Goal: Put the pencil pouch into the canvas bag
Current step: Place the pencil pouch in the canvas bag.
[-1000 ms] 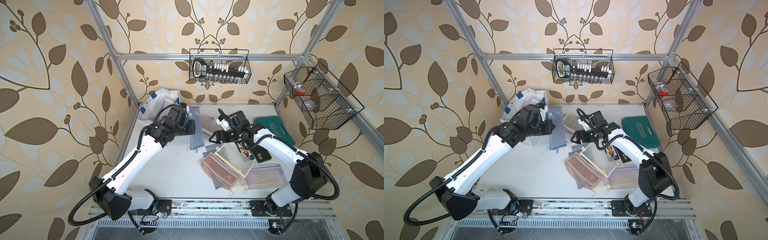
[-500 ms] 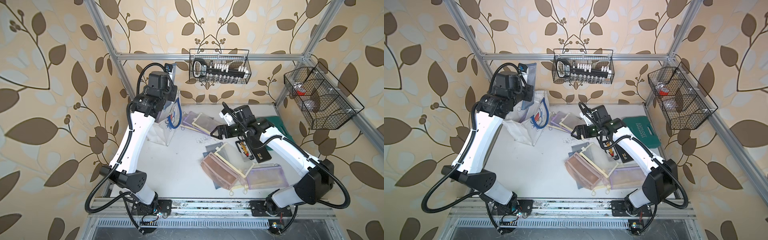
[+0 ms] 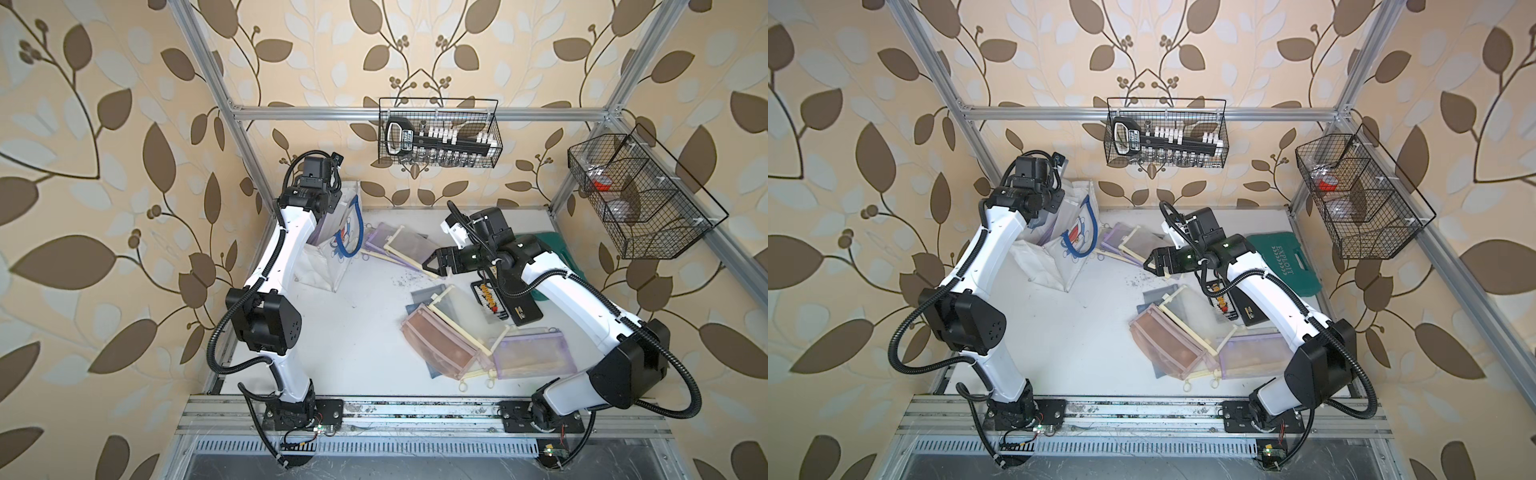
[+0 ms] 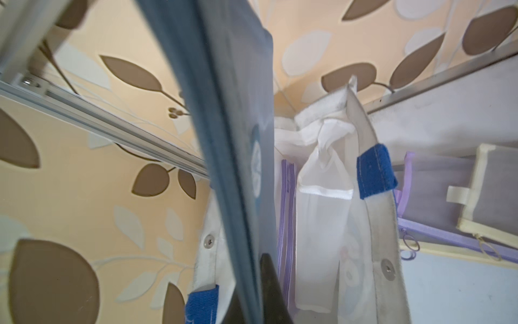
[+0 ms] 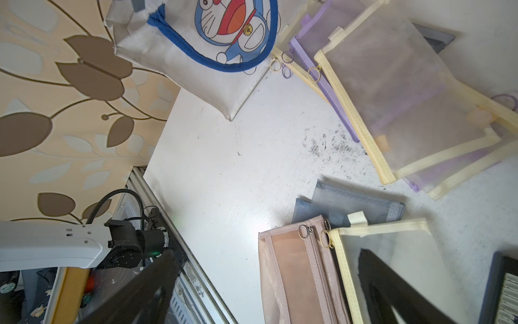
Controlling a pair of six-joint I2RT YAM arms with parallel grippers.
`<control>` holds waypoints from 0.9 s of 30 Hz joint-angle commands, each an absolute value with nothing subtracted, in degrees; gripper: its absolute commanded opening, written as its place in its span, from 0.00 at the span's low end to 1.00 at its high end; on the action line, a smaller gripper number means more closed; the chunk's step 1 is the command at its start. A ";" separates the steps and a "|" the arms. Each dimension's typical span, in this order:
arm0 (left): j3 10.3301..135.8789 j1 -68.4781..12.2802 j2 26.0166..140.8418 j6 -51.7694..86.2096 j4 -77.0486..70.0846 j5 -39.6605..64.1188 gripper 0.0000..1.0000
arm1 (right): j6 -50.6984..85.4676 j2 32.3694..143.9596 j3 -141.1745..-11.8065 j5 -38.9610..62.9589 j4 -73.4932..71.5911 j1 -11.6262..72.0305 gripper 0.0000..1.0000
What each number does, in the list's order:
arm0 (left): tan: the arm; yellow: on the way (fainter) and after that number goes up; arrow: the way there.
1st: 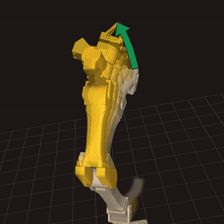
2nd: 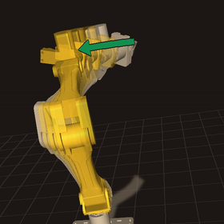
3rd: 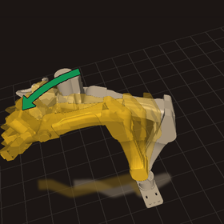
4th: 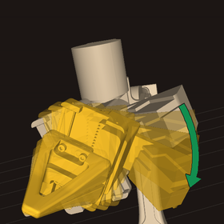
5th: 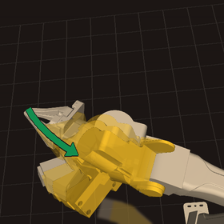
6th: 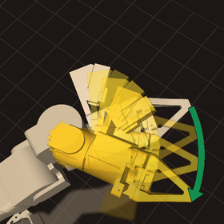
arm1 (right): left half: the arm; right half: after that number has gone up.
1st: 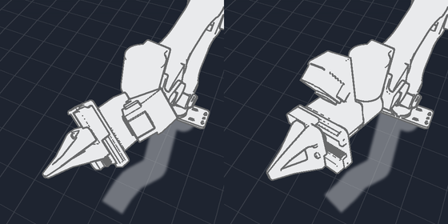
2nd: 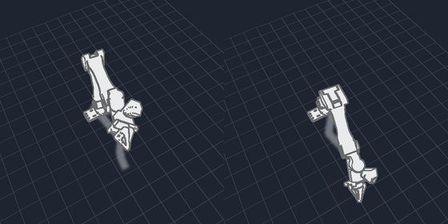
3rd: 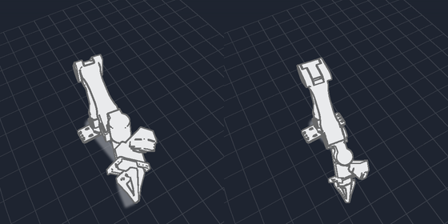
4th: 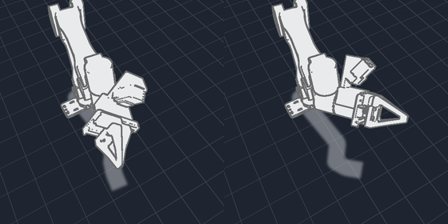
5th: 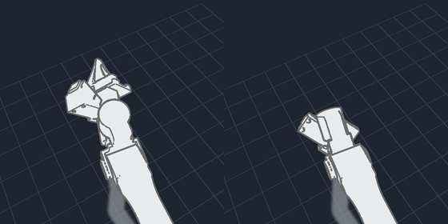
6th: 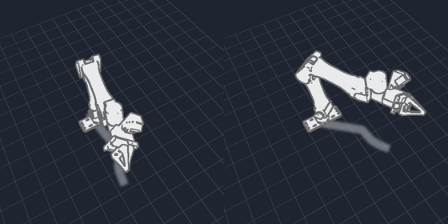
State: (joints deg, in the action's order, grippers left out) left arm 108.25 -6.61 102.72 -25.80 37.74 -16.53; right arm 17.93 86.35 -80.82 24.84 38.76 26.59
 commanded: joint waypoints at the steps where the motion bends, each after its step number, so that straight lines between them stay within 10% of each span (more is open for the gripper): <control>1: 104.64 -5.18 101.18 -25.83 35.97 -14.11 0.00 | 17.92 87.19 -82.97 25.11 39.62 26.00 0.99; 15: 103.21 0.70 105.46 -18.01 39.80 -2.05 0.00 | 18.55 89.50 -85.76 25.73 39.71 25.50 0.99; 22: 107.16 0.70 103.45 -15.06 43.41 0.27 0.44 | 18.35 88.87 -85.52 25.22 39.92 24.55 0.99; 27: 109.37 0.48 99.49 -11.28 46.46 0.34 0.55 | 18.37 88.59 -84.85 25.64 39.49 23.51 0.99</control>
State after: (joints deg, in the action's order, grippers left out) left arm 106.43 0.75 105.19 -14.22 43.64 -1.39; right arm 18.59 89.01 -84.36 25.08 39.07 24.01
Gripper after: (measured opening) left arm 0.546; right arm 0.993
